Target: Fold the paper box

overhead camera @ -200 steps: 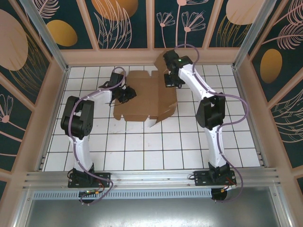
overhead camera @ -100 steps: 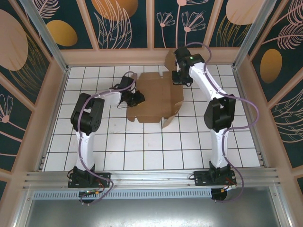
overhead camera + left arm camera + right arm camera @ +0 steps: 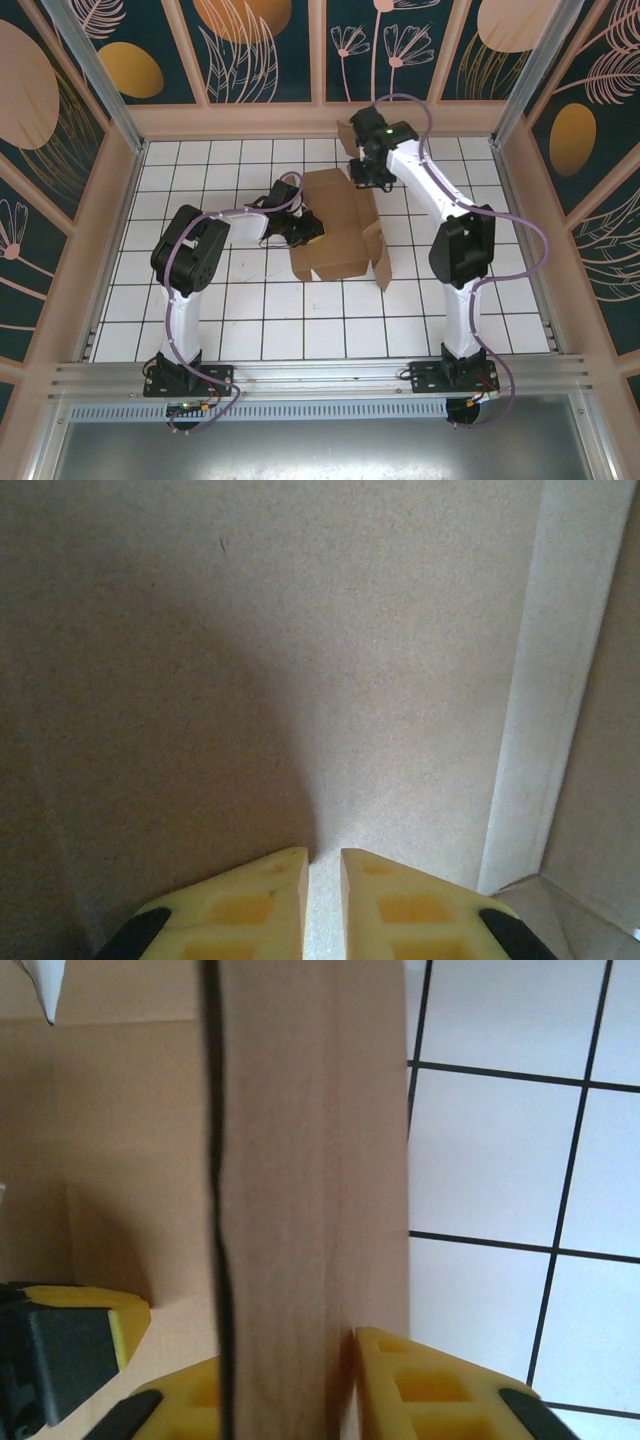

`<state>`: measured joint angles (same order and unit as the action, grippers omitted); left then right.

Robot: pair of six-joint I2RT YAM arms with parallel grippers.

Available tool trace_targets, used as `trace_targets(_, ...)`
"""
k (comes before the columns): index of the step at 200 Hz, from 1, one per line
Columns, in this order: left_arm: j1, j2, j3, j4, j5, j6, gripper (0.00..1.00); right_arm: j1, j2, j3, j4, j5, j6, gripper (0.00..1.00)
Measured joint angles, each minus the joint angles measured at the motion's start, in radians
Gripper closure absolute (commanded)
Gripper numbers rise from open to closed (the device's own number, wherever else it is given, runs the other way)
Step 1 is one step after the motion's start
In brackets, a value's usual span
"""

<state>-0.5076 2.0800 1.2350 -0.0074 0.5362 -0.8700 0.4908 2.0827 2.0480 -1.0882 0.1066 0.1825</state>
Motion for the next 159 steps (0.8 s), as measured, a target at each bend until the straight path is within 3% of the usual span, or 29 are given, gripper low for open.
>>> trace_targets(74, -0.003, 0.000, -0.003, 0.000, 0.010, 0.000, 0.83, 0.177, 0.124, 0.056, 0.008, 0.157, 0.043, 0.66)
trace_targets(123, -0.003, 0.000, -0.003, 0.001, 0.006, 0.000, 0.83, 0.143, 0.124, 0.049, 0.012, 0.192, 0.060, 0.65)
trace_targets(159, -0.001, -0.005, -0.005, -0.003, 0.000, 0.000, 0.83, 0.068, -0.003, -0.092, 0.084, 0.166, 0.054, 0.63)
